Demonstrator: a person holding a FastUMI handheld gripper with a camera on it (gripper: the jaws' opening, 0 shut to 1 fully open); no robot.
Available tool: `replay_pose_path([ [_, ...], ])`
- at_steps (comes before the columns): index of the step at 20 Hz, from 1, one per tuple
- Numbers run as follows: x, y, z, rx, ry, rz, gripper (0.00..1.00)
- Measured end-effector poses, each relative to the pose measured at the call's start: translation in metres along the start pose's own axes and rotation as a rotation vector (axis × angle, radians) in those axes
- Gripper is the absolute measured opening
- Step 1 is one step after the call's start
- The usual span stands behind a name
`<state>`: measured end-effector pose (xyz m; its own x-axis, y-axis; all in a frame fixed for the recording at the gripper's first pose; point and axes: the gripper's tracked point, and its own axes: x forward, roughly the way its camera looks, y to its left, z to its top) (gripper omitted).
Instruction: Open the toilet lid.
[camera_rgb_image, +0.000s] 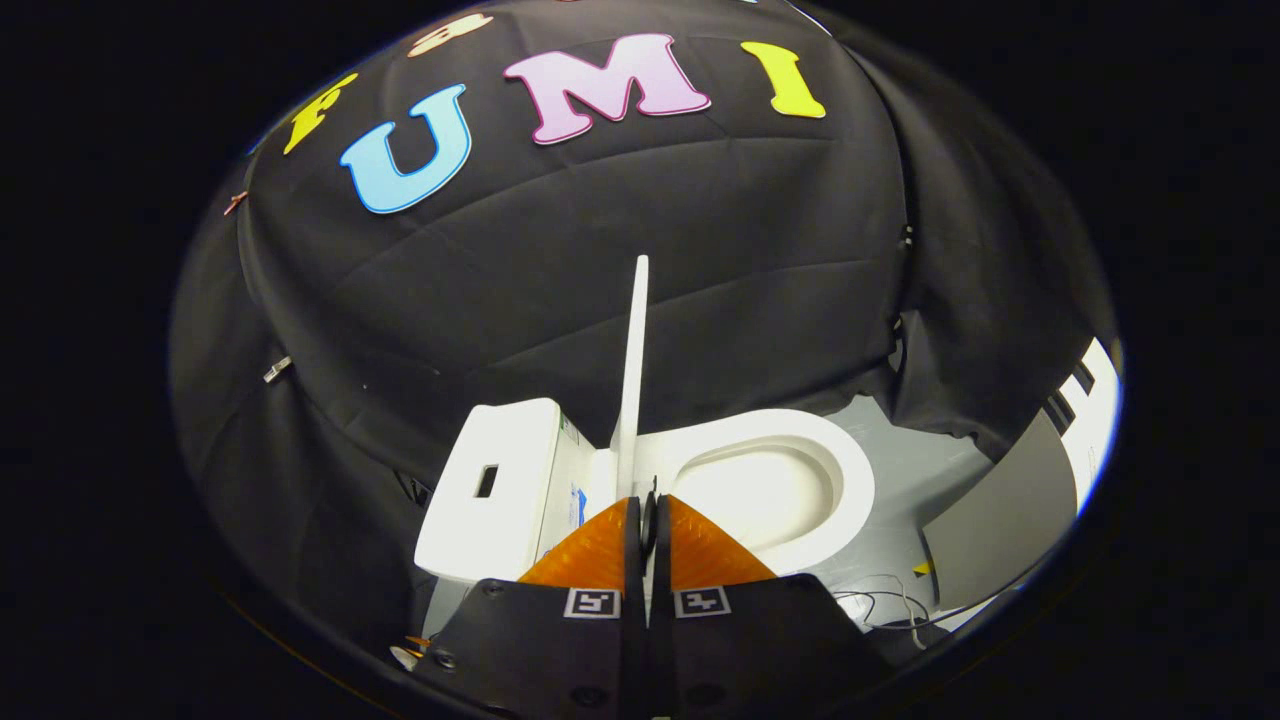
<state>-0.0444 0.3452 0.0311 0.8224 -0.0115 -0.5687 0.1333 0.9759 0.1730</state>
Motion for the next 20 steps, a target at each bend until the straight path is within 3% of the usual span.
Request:
replay_pose_path([
  [20, -0.004, 0.097, -0.012, -0.17, -0.05, -0.118, 0.05],
])
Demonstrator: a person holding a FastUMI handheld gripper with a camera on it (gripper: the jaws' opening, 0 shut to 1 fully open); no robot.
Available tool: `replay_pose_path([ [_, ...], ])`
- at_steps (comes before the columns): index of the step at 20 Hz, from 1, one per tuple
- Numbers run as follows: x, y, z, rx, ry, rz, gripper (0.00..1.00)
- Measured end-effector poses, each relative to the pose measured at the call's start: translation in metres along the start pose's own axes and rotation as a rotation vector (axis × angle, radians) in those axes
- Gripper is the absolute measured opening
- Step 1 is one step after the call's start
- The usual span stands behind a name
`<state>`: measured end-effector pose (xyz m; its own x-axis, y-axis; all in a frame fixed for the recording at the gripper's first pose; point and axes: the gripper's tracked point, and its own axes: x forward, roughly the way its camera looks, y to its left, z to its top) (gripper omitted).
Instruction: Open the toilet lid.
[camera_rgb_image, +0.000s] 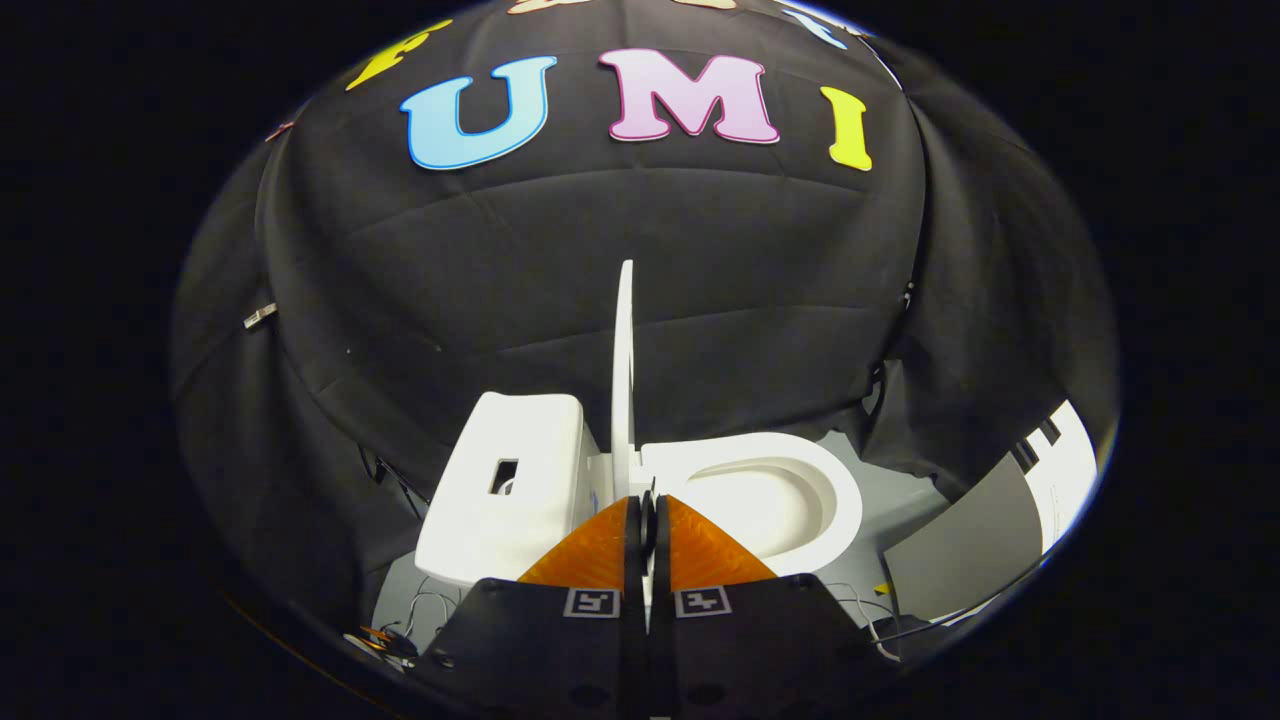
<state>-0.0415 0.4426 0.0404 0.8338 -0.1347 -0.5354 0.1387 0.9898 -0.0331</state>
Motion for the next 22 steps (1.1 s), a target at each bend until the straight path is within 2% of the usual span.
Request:
replay_pose_path([
  [17, 0.001, 0.075, -0.014, -0.13, -0.054, -0.038, 0.07],
  [22, 0.013, 0.08, -0.025, -0.162, -0.049, -0.044, 0.1],
])
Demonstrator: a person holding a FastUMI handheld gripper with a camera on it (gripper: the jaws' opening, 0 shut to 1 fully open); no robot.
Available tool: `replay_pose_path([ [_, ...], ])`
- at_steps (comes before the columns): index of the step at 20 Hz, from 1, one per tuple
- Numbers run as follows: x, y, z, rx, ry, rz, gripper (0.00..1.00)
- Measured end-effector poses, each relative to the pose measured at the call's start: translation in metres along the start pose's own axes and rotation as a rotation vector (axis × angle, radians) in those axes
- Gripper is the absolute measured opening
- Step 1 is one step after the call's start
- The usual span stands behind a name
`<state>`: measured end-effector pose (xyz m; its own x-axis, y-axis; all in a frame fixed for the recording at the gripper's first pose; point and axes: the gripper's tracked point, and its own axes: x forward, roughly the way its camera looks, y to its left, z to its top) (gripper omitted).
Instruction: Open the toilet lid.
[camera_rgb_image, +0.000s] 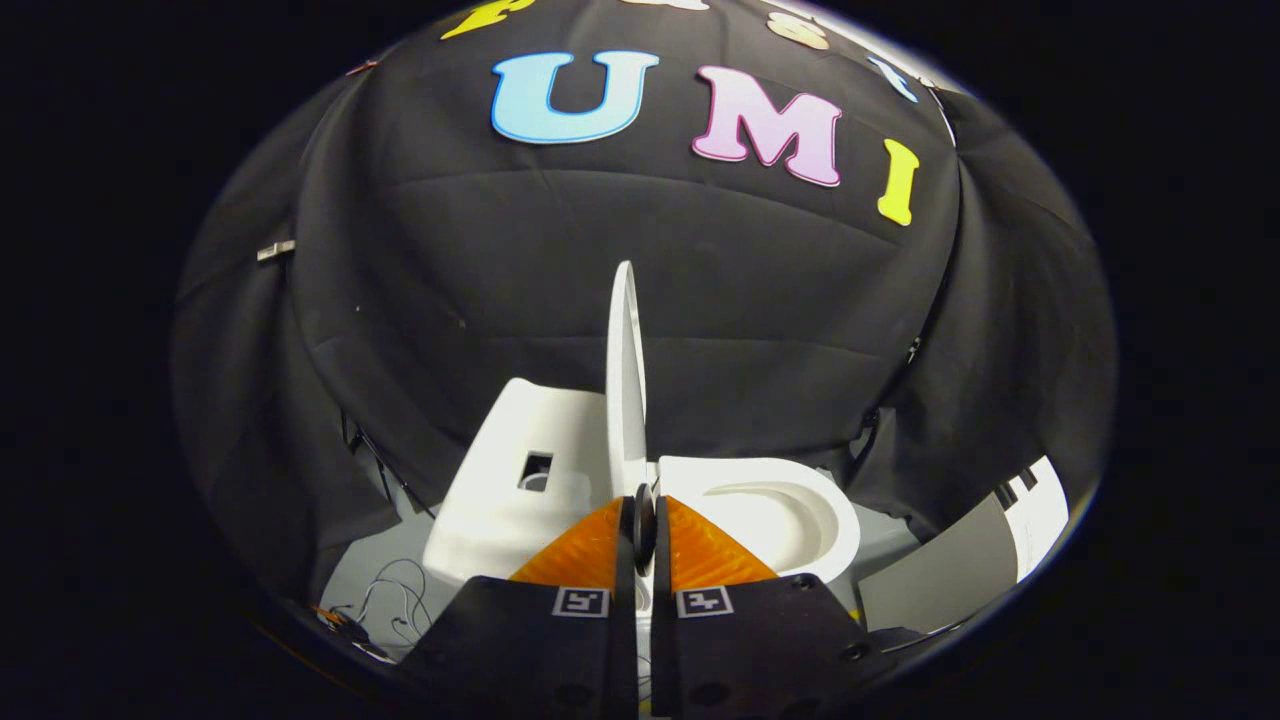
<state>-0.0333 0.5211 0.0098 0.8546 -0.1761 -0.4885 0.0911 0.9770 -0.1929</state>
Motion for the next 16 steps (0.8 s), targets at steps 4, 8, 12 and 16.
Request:
replay_pose_path([
  [4, 0.004, 0.0, 0.0, -0.013, -0.021, -0.002, 0.12],
  [8, 0.004, 0.007, -0.004, -0.018, 0.0, 0.026, 0.14],
  [12, -0.001, 0.021, -0.005, -0.009, 0.015, 0.1, 0.62],
  [16, -0.009, 0.024, -0.006, -0.03, 0.021, 0.121, 0.99],
])
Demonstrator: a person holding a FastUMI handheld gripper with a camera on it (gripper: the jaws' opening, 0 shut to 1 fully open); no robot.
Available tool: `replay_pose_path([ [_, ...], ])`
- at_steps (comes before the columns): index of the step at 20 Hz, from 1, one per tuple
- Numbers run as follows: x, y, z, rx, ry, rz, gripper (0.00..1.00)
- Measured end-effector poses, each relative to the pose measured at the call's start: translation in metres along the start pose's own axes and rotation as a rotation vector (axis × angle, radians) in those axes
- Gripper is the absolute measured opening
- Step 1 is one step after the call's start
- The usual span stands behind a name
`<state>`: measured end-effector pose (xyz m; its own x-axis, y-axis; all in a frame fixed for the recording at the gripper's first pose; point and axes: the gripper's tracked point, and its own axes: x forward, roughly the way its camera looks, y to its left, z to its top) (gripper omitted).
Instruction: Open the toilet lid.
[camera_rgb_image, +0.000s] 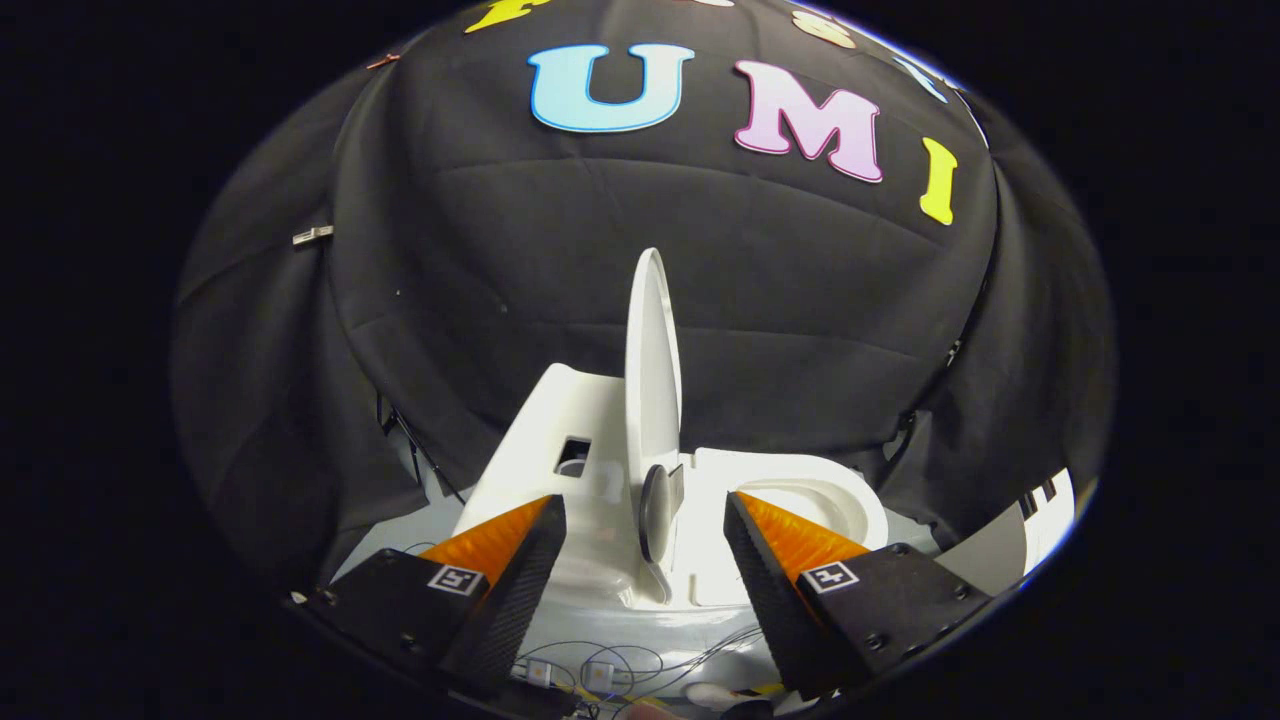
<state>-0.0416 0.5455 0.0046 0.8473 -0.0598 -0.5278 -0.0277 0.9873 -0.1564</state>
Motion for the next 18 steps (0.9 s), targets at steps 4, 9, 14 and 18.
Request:
replay_pose_path([
  [4, -0.014, -0.001, 0.02, 0.026, -0.056, 0.025, 0.99],
  [9, -0.036, 0.003, 0.049, 0.071, -0.1, 0.09, 0.99],
  [14, -0.061, -0.003, 0.08, 0.063, -0.191, 0.122, 1.0],
  [18, -0.08, -0.009, 0.102, 0.106, -0.232, 0.185, 1.0],
])
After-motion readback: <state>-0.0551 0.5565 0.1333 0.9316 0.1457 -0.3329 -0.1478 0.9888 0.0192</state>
